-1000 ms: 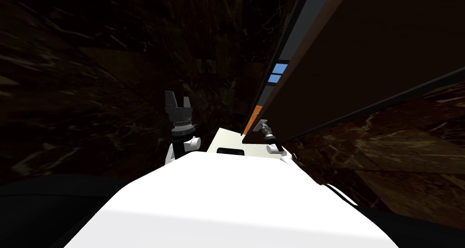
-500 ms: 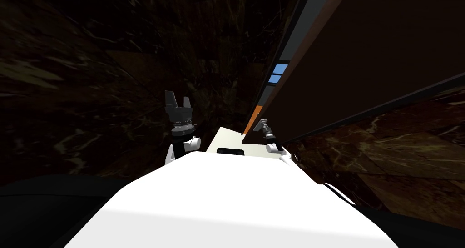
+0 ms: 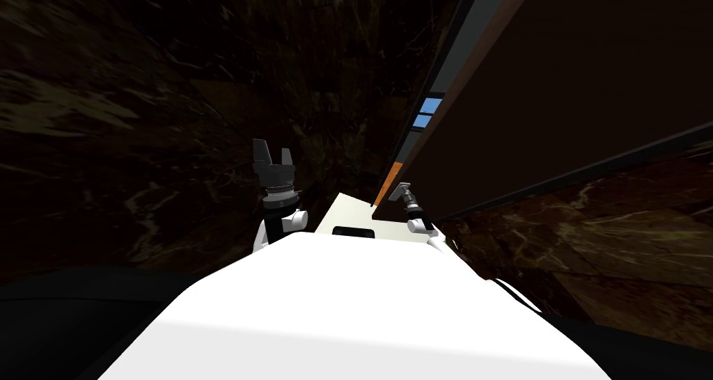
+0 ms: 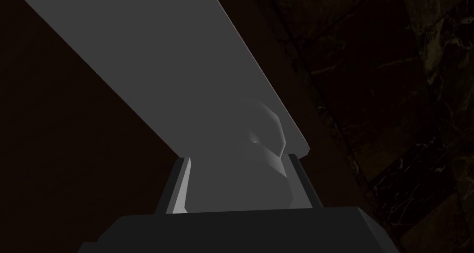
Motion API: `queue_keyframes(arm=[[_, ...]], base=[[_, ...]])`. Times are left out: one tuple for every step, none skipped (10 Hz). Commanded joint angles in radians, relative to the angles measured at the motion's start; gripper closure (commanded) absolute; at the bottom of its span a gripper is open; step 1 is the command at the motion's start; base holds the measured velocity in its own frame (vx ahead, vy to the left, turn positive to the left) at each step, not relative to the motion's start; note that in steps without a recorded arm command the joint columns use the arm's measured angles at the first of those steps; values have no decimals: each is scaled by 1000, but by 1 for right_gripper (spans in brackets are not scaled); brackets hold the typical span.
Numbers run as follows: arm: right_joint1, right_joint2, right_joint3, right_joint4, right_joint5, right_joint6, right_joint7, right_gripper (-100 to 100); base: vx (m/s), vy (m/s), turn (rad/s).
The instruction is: Pull the door open
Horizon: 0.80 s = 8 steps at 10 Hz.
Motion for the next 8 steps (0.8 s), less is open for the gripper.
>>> queue_keyframes(arm=[[-5,4,-10,4,-10,0,-50,100],[-9,10,-16,8,-18,1,-75,100],[-9,10,-16,8,-18,1,-90,100],[-13,15,-22,12,-26,2,-127,100],[-17,21,-28,16,-33,3,-154,100],[-17,21,-28,16,-33,3,-168,100],[-21,26,-34,20,-42,4,-204,100],[-21,26,-34,20,-42,4,-208,100]], base=[[-40,-28,81],[-56,-45,123],[-55,-29,58],[-54,-31,72],[-75,-42,130],[-54,-35,62],[-56,-38,84],[-40,-30,51]])
